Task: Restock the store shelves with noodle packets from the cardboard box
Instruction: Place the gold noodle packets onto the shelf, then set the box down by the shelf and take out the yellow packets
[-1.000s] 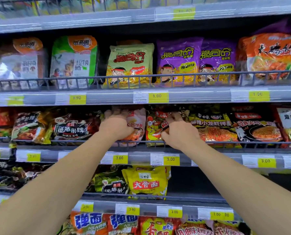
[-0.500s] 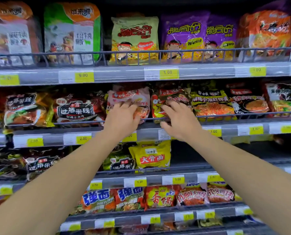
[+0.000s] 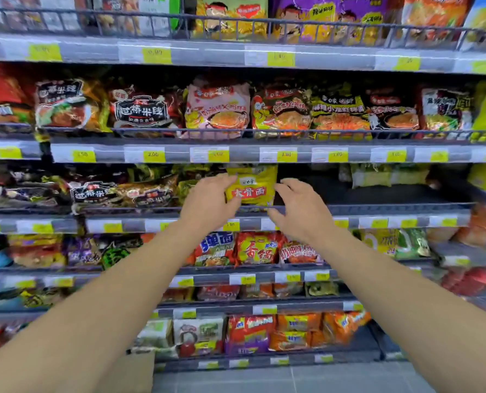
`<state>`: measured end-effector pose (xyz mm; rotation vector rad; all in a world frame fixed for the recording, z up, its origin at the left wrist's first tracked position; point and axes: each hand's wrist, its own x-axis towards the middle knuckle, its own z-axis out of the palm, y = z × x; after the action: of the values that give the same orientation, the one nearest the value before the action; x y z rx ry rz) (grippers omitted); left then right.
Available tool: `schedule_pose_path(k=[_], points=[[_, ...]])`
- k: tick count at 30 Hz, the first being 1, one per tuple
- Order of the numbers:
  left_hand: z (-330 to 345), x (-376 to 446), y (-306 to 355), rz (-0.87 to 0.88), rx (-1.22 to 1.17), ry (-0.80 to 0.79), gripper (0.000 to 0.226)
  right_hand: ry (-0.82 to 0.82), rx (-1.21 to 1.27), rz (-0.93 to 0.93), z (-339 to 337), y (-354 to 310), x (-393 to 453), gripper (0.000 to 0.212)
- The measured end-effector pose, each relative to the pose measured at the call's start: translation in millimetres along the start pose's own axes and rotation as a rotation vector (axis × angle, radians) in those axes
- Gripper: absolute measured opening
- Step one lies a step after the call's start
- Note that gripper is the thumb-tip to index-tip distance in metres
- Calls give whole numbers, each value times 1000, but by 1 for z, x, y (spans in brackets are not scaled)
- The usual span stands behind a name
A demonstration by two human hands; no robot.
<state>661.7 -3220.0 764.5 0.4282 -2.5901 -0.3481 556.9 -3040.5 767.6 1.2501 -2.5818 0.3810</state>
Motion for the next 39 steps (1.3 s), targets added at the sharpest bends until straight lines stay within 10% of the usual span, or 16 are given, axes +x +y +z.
schedule_pose_path(k=[18,39], points=[[53,-333,-43,-445,-62,-489,50,-486,240,-6,160,-116,-219,58],[24,-558,-312,-624,-198,-827,50,-948,274,162,326,-406,-316,56]])
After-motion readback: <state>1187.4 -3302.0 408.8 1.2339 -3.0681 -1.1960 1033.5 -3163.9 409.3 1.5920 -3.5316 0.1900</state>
